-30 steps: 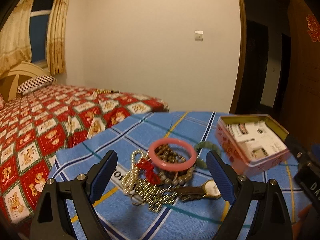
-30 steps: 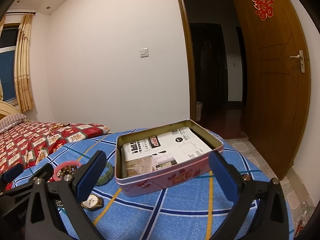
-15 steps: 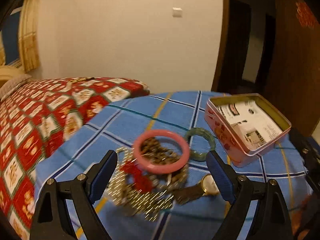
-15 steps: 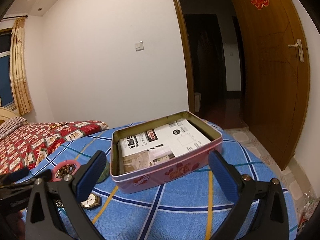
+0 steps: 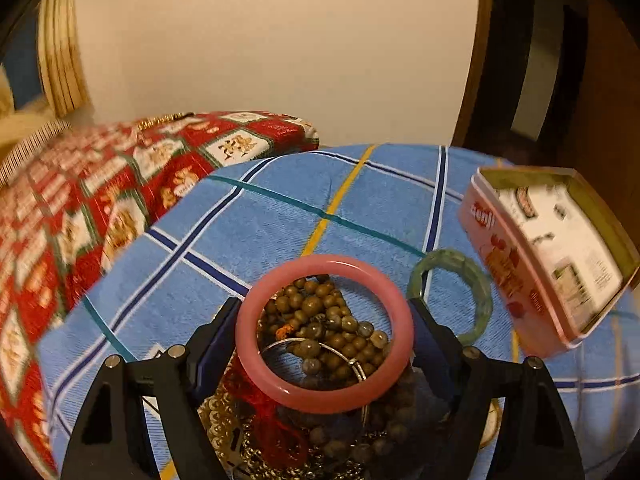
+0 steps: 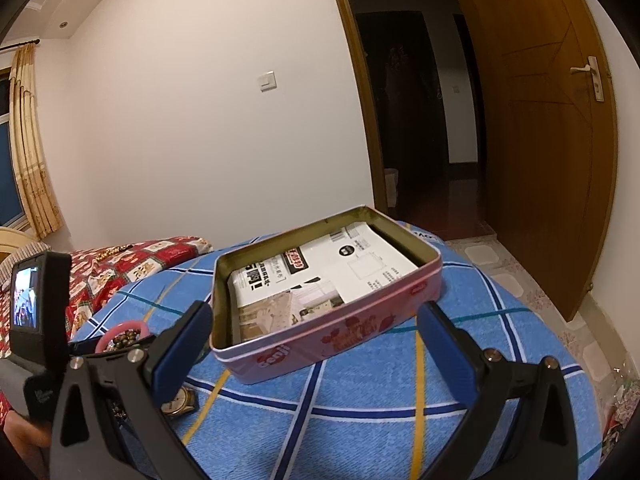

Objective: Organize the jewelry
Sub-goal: 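Grasp the pink bangle with the left gripper while the right gripper approaches the green bangle, then lift the pink bangle with the left gripper while the right gripper grasps the green jade bangle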

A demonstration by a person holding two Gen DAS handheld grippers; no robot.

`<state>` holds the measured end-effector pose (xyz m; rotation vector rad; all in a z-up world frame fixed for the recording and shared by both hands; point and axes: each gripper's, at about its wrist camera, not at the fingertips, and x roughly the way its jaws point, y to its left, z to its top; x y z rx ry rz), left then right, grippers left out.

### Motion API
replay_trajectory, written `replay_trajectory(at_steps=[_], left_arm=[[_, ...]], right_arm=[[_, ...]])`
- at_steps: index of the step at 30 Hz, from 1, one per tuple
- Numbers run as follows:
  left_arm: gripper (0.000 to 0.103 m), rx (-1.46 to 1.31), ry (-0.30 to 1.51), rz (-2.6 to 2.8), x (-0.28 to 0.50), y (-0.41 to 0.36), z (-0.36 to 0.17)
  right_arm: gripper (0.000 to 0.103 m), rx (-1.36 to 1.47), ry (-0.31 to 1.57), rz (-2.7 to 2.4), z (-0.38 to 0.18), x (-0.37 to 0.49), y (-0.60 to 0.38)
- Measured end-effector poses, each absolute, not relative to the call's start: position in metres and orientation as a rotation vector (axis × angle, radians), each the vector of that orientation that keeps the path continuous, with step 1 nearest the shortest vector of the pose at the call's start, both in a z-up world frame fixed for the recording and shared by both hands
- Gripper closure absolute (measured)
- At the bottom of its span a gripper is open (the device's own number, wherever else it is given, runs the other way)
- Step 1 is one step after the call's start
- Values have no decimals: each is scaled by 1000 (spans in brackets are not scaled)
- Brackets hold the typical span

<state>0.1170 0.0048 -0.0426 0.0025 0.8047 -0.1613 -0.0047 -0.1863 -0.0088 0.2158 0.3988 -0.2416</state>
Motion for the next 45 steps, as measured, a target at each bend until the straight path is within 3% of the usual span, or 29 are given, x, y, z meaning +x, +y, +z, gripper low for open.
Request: replay_trajectory(at_steps=[3,9,11,15,25,30,37,39,41,43,45], left_arm=[[22,-96,741,-169,109,21,-35],[22,-168,448,-89,67,50,1],[22,-179,373,-27,55,59,10],[22,-146,304,75,55,70,14],[22,-139,318,122,59,76,7],[22,-155,334,121,57,77,5],[22,-160,364,112,62,76,1],[22,-155,365,108,62,75,0],[22,-154,360,100,60,73,1],[22,-151,354,93,59,71,1],[22,-144,352,82,59,69,1]], right_arm=[[0,214,403,-239,-9,-4,-186],[0,191,395,-198,-8,-4,-180],[19,203,406,-146,-9,-1,-175],[35,304,537,67,-17,25,-159],[38,308,787,127,-41,100,-108],[40,267,826,56,-55,124,-104],[25,59,875,61,-57,137,-82],[35,-10,884,52,-58,137,-78],[76,-44,876,39,-57,134,-82],[85,-27,873,55,-56,131,-93],[85,67,855,123,-53,123,-110]])
